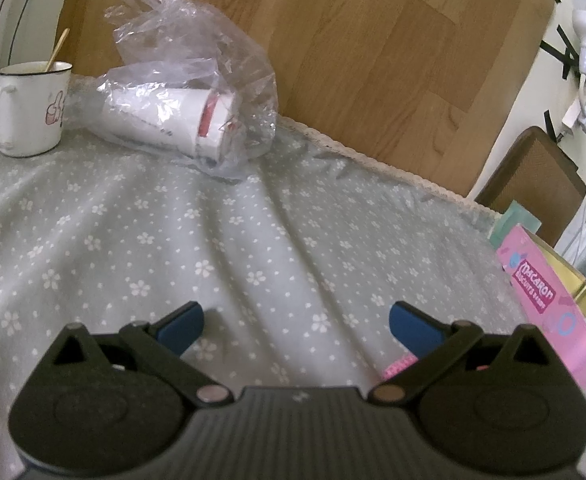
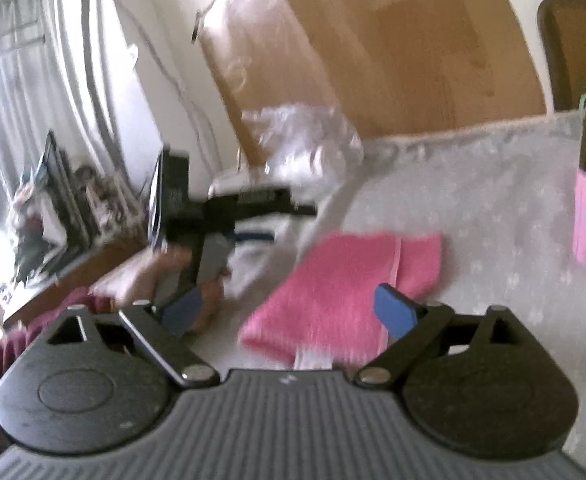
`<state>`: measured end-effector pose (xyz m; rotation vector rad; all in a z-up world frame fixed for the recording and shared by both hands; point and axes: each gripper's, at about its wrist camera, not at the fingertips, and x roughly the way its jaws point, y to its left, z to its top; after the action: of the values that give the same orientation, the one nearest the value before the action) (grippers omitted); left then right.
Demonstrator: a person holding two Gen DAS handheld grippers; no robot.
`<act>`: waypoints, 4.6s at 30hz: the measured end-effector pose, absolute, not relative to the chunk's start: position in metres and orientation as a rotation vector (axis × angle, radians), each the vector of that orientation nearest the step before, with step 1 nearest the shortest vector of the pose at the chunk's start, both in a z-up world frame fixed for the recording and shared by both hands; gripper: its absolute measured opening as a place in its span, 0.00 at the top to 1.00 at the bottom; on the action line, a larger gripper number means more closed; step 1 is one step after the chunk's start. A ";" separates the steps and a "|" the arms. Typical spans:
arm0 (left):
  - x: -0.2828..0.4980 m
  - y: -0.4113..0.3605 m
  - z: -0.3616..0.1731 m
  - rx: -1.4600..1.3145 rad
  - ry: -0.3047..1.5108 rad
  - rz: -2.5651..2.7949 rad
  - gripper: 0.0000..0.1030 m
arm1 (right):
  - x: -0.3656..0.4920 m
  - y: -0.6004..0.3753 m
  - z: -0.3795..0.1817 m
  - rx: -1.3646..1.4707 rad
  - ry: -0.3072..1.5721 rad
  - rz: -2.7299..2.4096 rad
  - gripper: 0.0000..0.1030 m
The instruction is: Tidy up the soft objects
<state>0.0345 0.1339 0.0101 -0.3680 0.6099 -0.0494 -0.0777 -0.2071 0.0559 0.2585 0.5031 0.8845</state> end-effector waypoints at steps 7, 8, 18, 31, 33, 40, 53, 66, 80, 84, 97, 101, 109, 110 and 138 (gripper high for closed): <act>0.033 0.134 0.011 -0.366 0.603 -0.055 0.00 | -0.045 -0.165 0.057 0.066 0.556 0.739 0.05; 0.034 0.134 0.011 -0.366 0.603 -0.056 0.00 | -0.039 -0.155 0.051 0.038 0.589 0.742 0.05; 0.000 0.113 0.016 -0.457 0.632 -0.245 0.01 | -0.052 -0.133 0.027 -0.159 0.567 0.742 0.49; -0.028 -0.021 0.044 -0.260 0.776 -0.518 0.52 | -0.097 -0.162 0.031 -0.085 0.389 0.735 0.86; -0.027 -0.045 0.065 -0.215 0.726 -0.561 0.52 | -0.104 -0.175 0.038 -0.101 0.310 0.676 0.86; 0.024 -0.140 0.113 -0.098 0.618 -0.724 0.51 | -0.088 -0.251 0.068 -0.047 0.128 0.433 0.86; 0.076 -0.205 0.094 -0.005 0.540 -0.503 0.00 | 0.048 -0.358 0.053 -0.030 0.349 0.015 0.24; 0.001 -0.137 0.083 0.012 0.577 -0.354 0.00 | -0.084 -0.350 0.053 0.204 0.153 -0.001 0.00; -0.068 -0.098 0.064 0.073 0.614 -0.269 0.00 | -0.129 -0.319 0.052 0.413 0.270 -0.050 0.00; -0.074 -0.088 0.064 0.069 0.636 -0.276 0.00 | -0.132 -0.314 0.050 0.464 0.301 -0.063 0.00; -0.093 -0.073 0.063 0.153 0.581 -0.194 0.00 | -0.130 -0.288 0.046 0.420 0.378 -0.018 0.00; -0.096 -0.073 0.062 0.180 0.582 -0.182 0.00 | -0.131 -0.283 0.045 0.414 0.387 -0.006 0.00; -0.099 -0.078 0.055 0.227 0.604 -0.160 0.00 | -0.134 -0.282 0.045 0.408 0.377 -0.010 0.00; -0.099 -0.079 0.055 0.228 0.605 -0.164 0.00 | -0.134 -0.282 0.045 0.410 0.377 -0.013 0.00; -0.094 -0.082 0.030 0.208 0.763 -0.181 0.00 | -0.129 -0.285 0.036 0.435 0.414 -0.012 0.00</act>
<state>-0.0937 -0.0816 0.0297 0.2077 0.7631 -0.1814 -0.1294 -0.2848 0.0356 0.4345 0.4136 -0.0117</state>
